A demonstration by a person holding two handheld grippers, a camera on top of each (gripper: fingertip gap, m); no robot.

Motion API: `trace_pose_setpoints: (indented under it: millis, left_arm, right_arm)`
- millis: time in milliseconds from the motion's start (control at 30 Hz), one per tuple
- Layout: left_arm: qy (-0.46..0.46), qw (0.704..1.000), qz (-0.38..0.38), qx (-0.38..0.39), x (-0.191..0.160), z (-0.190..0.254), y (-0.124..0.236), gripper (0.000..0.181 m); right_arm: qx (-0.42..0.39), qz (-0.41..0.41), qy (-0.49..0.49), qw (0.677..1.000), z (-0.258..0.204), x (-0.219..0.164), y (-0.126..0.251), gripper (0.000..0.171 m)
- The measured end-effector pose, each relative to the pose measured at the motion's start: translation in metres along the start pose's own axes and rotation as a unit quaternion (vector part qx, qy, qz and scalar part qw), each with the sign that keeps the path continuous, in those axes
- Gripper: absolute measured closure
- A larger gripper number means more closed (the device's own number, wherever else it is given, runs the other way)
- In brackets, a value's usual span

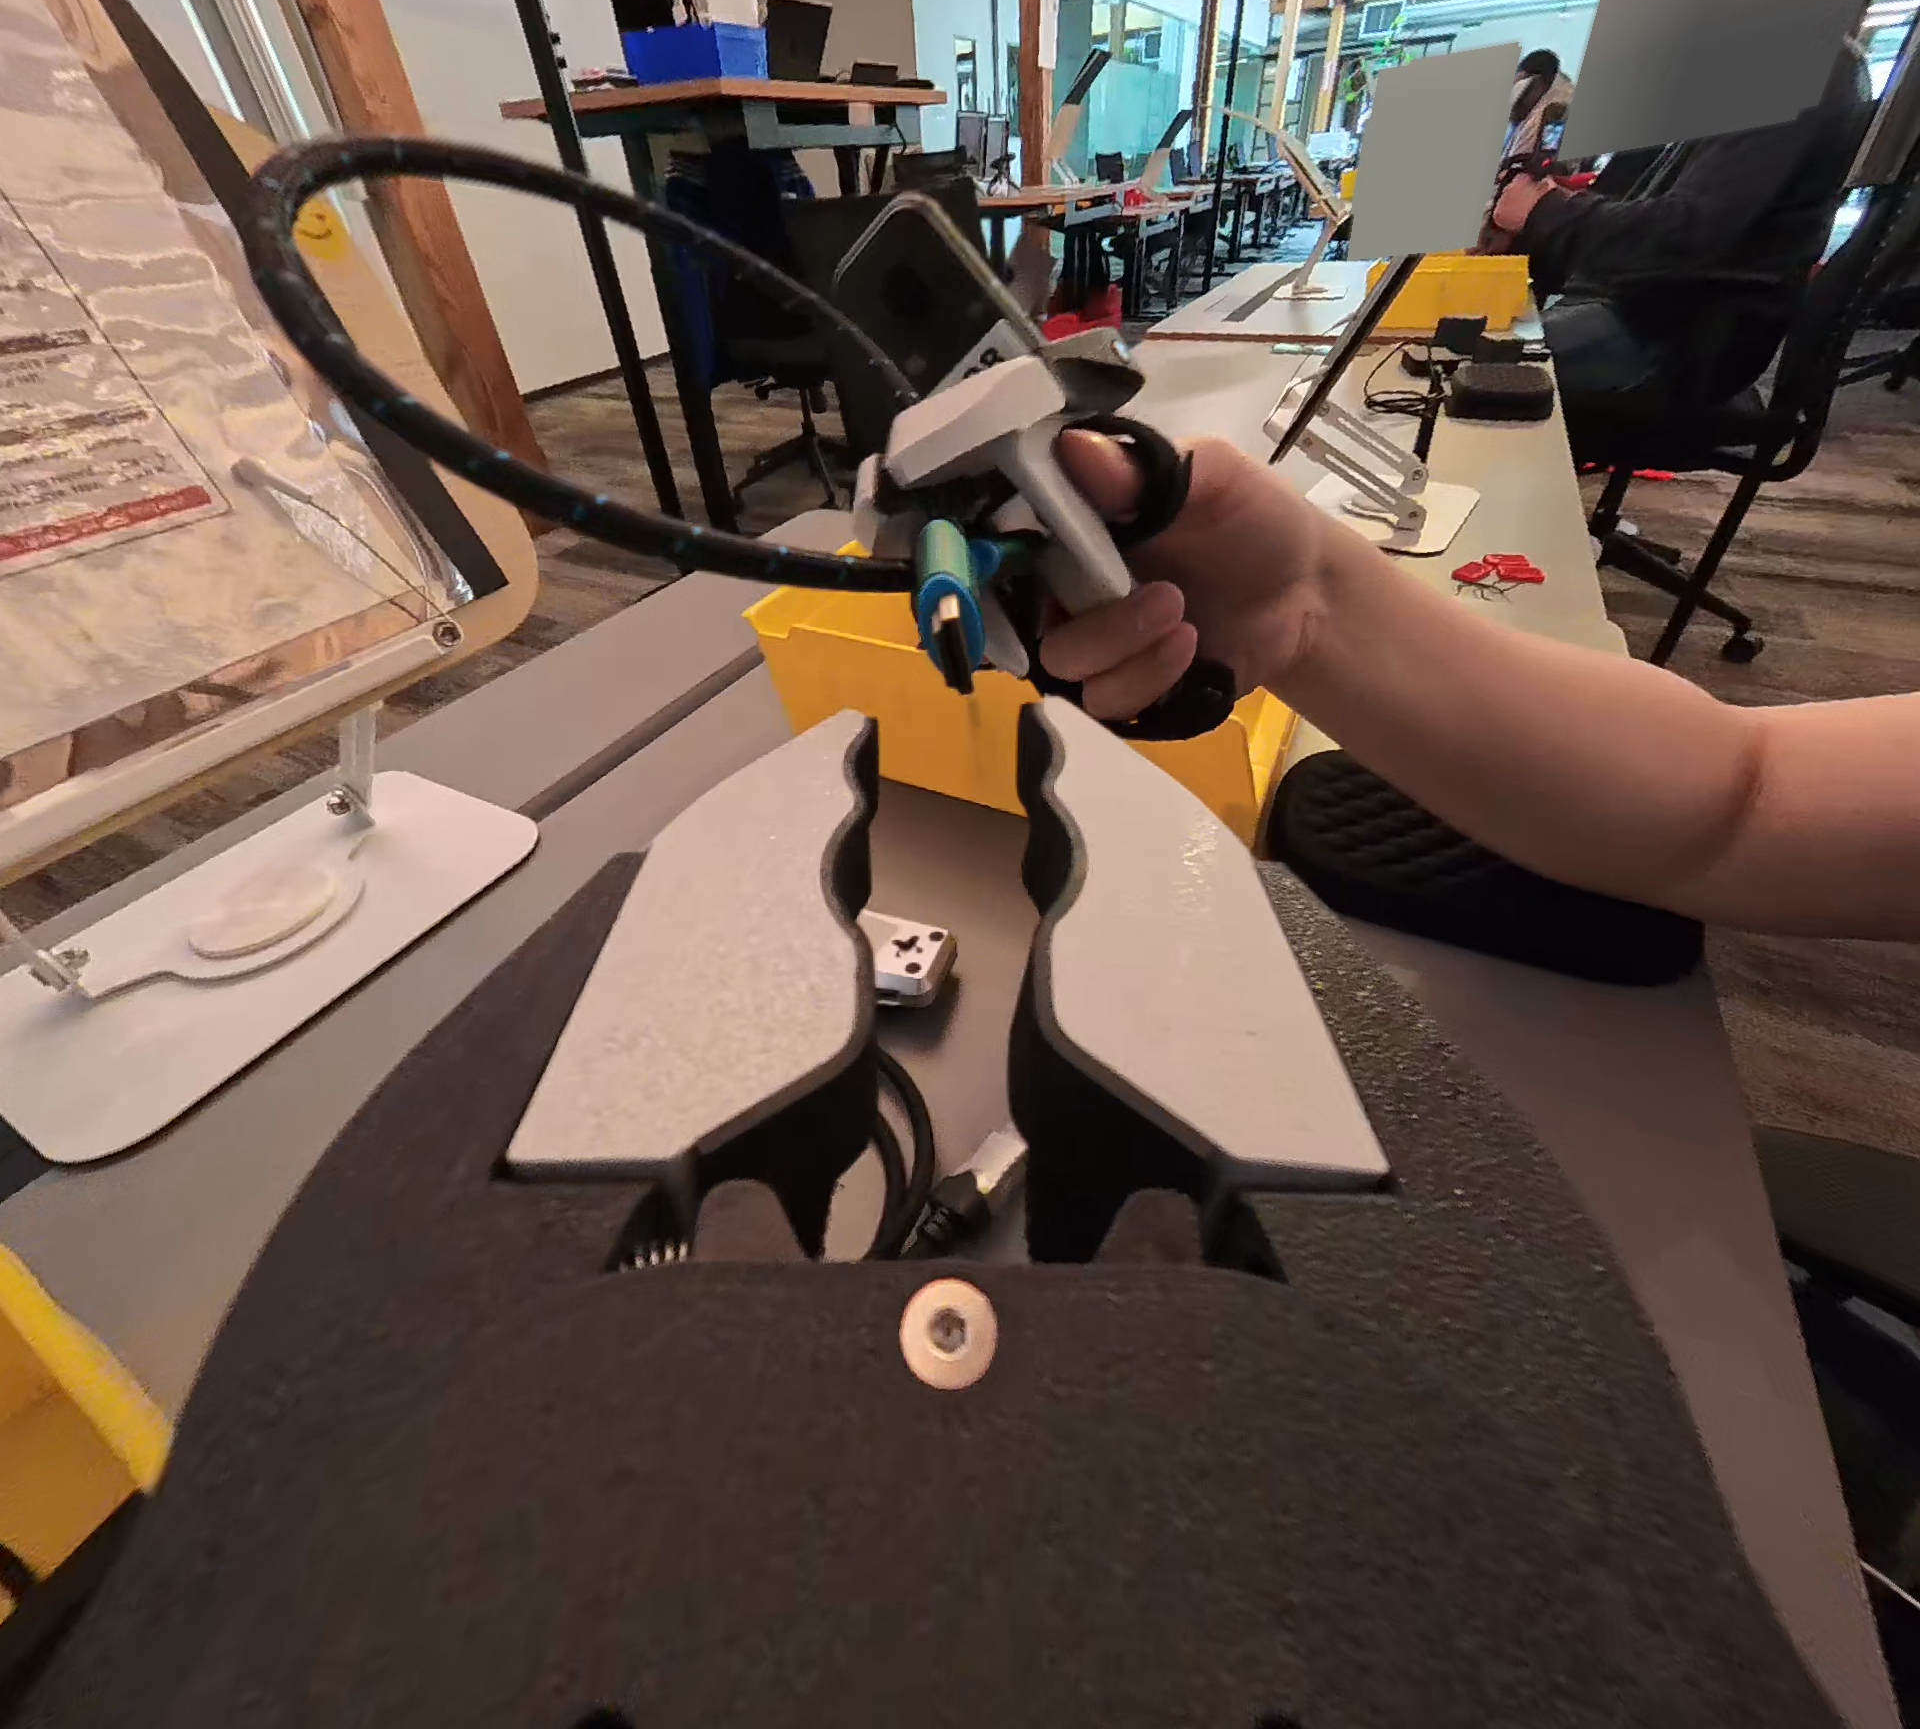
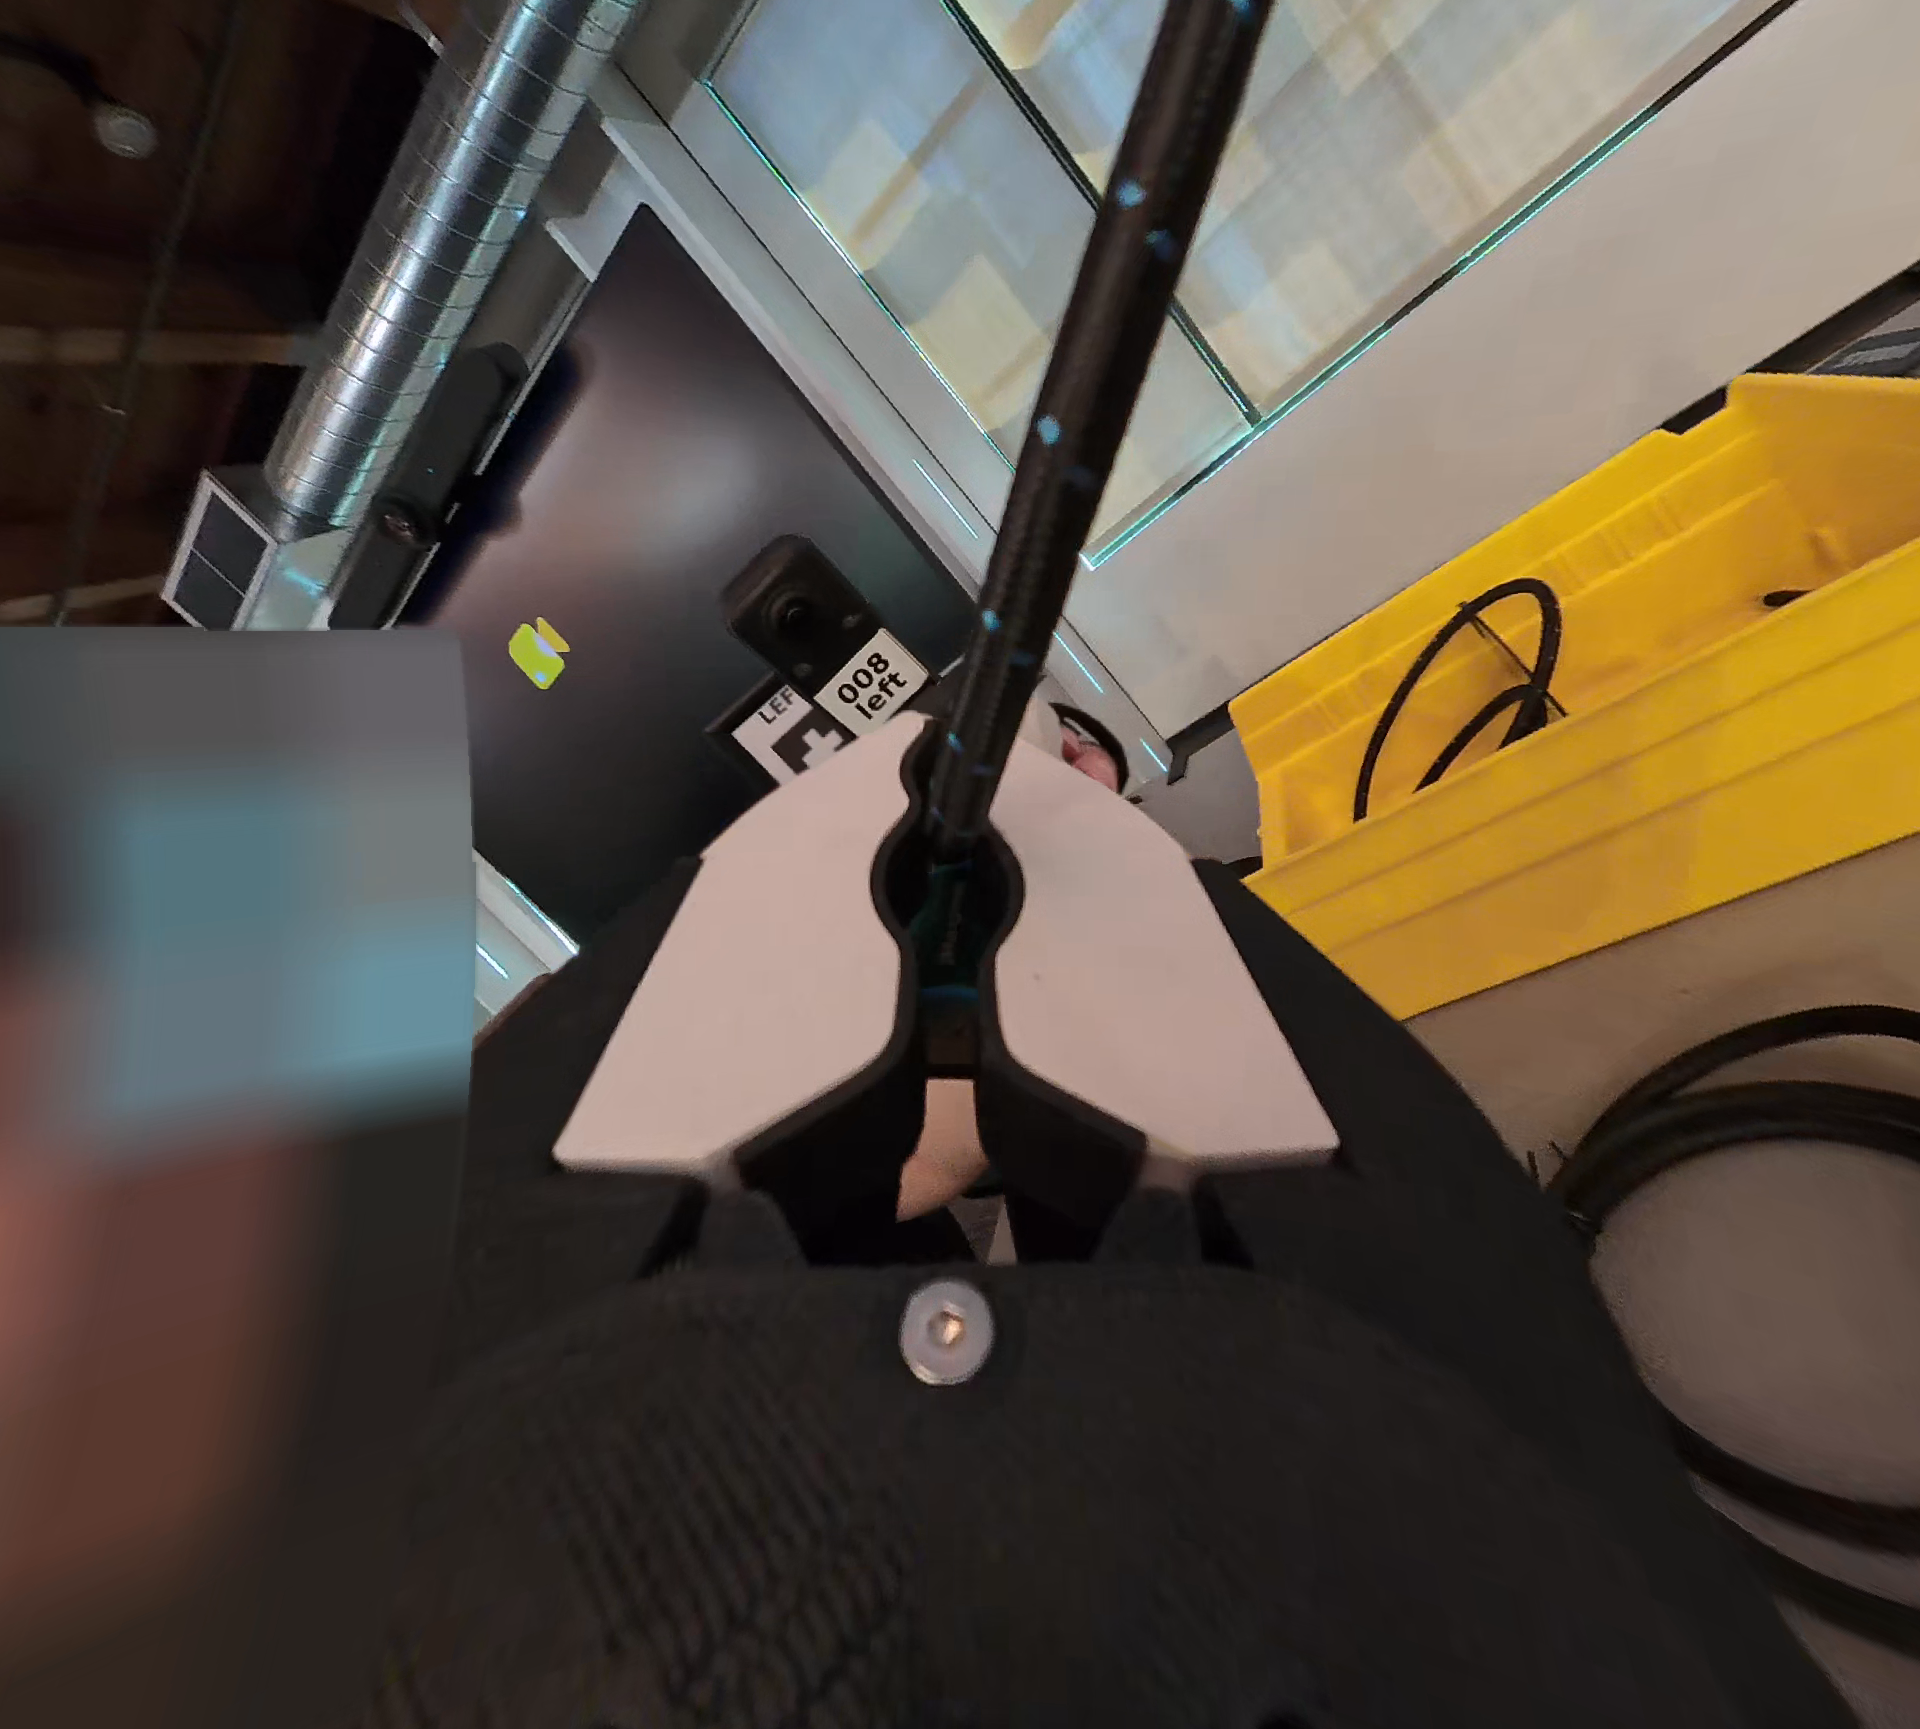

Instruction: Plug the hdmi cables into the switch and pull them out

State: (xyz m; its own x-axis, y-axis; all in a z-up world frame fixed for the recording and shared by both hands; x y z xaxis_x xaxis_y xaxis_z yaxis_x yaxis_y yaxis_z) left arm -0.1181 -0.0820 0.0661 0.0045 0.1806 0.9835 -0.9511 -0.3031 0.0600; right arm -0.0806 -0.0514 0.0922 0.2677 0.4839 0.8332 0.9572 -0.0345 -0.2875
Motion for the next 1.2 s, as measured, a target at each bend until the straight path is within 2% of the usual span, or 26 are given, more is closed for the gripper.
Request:
trace_pose_setpoints:
  millis: [33, 167, 367, 500, 667, 800, 867, 1000, 1200]
  left_arm:
    - [0.0, 1.0, 0.003, 0.0, 0.001, 0.001, 0.0, 0.157]
    - [-0.019, 1.0, 0.003, 0.019, 0.003, 0.002, 0.001, 0.156]
    - [-0.048, 0.998, -0.007, 0.047, 0.003, -0.003, -0.002, 0.156]
    - [-0.104, 0.991, -0.038, 0.079, -0.007, -0.007, -0.004, 0.169]
    - [-0.185, 0.974, -0.028, 0.125, -0.004, -0.009, -0.004, 0.169]
    - [-0.232, 0.961, -0.009, 0.15, 0.006, -0.007, -0.001, 0.17]
    - [-0.247, 0.955, 0.0, 0.162, 0.009, -0.008, 0.001, 0.17]
    - [-0.285, 0.937, 0.023, 0.199, 0.013, -0.015, 0.008, 0.17]
    - [-0.296, 0.933, 0.022, 0.203, 0.006, -0.02, 0.011, 0.17]
  right_arm:
    - [0.003, 0.002, -0.004, 1.0, 0.0, -0.001, 0.0, 0.168]
    - [0.028, 0.009, -0.013, 0.999, -0.002, -0.002, -0.003, 0.168]
    - [0.028, -0.021, 0.039, 0.999, -0.002, -0.012, -0.009, 0.169]
    - [-0.001, -0.039, 0.06, 0.997, 0.005, -0.016, -0.009, 0.169]
    - [-0.006, -0.029, 0.063, 0.998, 0.004, -0.012, -0.01, 0.168]
    - [-0.031, -0.012, 0.066, 0.997, 0.005, -0.002, -0.006, 0.14]
    - [-0.056, -0.006, 0.078, 0.995, 0.009, 0.004, -0.001, 0.133]
    - [-0.069, -0.01, 0.059, 0.996, 0.015, 0.005, 0.006, 0.129]
    - [-0.036, -0.087, -0.021, 0.995, 0.019, -0.029, -0.006, 0.127]
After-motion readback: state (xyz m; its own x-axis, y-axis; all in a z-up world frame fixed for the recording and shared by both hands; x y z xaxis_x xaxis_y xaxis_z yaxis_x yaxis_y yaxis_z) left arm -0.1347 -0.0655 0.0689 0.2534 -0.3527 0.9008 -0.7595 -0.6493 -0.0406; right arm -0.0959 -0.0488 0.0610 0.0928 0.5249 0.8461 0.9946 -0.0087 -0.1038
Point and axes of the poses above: each gripper's, where its closed fingertips meet, y back along the fingers, x out of its top, z = x × y across the jaws, the point moved 1 cm from there along y, back along the fingers, and after that the axes turned 13 degrees about y, right-handed, at the moved point
